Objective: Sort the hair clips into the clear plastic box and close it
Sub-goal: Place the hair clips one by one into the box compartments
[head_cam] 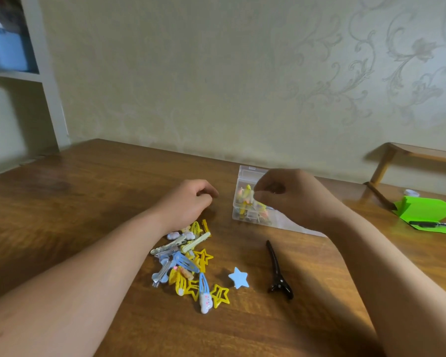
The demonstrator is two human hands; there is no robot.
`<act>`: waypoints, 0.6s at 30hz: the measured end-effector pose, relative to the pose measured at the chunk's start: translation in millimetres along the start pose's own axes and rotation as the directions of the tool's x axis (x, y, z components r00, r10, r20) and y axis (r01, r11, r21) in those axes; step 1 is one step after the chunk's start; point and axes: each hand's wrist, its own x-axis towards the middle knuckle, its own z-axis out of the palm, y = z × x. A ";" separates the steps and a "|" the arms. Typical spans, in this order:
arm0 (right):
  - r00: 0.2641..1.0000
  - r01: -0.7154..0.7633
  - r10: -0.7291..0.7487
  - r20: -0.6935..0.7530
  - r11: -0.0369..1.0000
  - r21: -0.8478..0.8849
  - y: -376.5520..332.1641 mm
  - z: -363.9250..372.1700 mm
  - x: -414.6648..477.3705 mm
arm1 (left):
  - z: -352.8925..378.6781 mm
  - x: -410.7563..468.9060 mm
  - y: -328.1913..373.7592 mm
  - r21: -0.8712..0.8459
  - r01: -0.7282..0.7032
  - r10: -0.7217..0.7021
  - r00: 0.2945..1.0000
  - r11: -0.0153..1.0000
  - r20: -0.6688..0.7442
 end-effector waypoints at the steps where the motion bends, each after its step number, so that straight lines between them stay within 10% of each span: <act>1: 0.997 0.017 -0.018 0.078 1.000 0.020 -6.6 -1.5 -1.6 | 0.2 0.5 -0.3 0.000 -0.001 0.001 1.000 1.000 -0.003; 7: 0.784 0.041 -0.053 0.618 0.999 0.033 -39.4 -0.6 -10.5 | 1.1 2.3 -3.6 -0.036 -0.008 0.007 1.000 0.999 -0.028; 12: 0.615 0.085 -0.053 0.787 0.996 0.000 -53.0 10.3 -14.8 | 2.3 3.2 -4.0 -0.034 -0.016 0.015 1.000 0.999 -0.022; 15: 0.679 0.077 -0.071 0.731 0.997 0.026 -47.9 8.3 -13.5 | 2.9 5.5 -6.9 -0.040 -0.017 0.016 1.000 0.999 -0.026; 18: 0.911 0.039 -0.082 0.404 0.993 0.112 -32.0 -2.4 -7.3 | 3.2 7.7 -9.6 -0.050 -0.015 0.013 1.000 0.999 -0.028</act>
